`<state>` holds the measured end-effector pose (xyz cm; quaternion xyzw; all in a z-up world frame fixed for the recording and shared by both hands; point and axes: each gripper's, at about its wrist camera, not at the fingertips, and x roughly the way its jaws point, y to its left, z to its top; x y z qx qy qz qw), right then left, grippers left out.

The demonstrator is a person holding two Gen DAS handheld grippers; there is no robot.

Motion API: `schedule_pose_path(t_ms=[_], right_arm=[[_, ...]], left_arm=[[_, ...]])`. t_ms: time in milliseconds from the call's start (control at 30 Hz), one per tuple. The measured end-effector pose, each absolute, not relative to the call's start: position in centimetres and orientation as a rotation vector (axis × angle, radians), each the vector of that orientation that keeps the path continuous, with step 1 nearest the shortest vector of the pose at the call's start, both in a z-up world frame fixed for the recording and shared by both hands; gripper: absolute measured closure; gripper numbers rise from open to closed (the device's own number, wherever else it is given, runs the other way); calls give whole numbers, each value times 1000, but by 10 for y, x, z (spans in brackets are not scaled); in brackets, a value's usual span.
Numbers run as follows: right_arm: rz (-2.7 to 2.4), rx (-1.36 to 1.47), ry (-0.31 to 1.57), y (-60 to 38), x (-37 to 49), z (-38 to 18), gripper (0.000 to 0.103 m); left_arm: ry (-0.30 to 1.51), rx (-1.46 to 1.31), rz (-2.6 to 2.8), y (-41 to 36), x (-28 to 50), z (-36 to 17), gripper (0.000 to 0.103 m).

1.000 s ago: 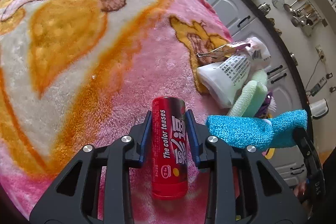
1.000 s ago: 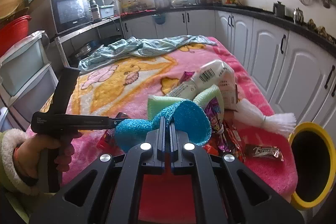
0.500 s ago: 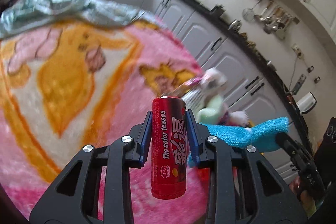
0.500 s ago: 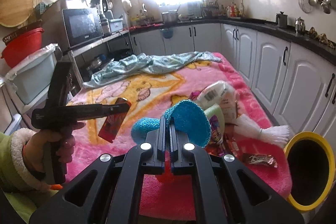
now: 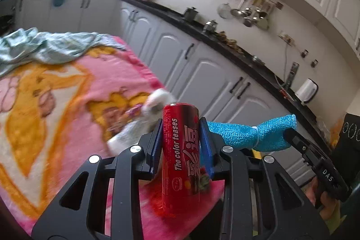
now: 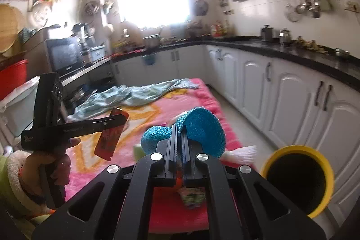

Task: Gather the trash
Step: 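Carry the red can and blue towel over the yellow-rimmed bin with both tools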

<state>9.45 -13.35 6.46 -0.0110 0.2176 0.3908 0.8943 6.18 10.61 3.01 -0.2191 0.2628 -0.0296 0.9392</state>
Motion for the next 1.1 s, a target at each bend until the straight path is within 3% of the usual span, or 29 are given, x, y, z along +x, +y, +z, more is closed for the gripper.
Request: schedule_pose_path(t_ms=[667,1100], right_arm=[[399,78,368,-279,137,82,100],[220,33,412,-319,164,53,100]], left_arm=[[479,-354,-291,-32,173,61,79],[523,-363,-410,-112,237,35,79]])
